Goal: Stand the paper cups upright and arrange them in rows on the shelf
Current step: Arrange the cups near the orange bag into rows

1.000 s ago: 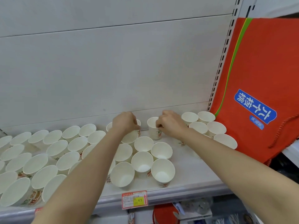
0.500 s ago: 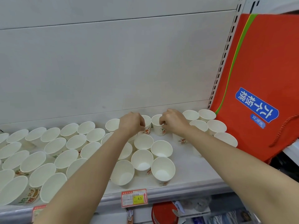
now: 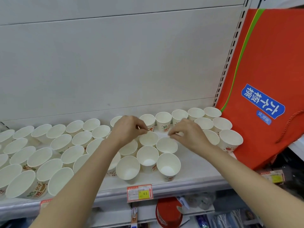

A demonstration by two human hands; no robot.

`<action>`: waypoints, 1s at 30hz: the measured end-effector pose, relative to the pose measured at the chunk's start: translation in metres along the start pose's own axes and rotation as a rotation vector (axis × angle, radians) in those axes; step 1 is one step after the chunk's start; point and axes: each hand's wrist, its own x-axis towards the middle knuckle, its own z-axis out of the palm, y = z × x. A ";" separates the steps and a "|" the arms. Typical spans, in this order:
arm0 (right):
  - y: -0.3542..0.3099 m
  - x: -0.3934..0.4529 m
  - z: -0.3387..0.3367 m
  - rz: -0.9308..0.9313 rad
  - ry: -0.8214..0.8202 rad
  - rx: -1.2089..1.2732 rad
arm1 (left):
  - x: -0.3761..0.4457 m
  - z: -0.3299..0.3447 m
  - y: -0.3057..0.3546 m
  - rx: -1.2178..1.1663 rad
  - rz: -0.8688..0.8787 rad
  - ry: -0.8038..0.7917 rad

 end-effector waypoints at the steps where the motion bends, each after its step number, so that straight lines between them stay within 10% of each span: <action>1: -0.004 -0.017 -0.001 -0.013 0.002 0.016 | -0.008 0.000 0.001 0.006 0.001 -0.012; 11: -0.006 -0.056 0.006 -0.187 -0.034 -0.124 | -0.023 0.015 0.005 0.308 0.132 -0.208; 20: -0.002 -0.020 -0.006 0.173 0.036 -0.054 | -0.012 0.018 0.003 0.084 0.063 -0.028; 30: -0.001 0.017 0.005 0.107 -0.204 -0.443 | 0.011 0.031 0.016 0.351 0.085 -0.039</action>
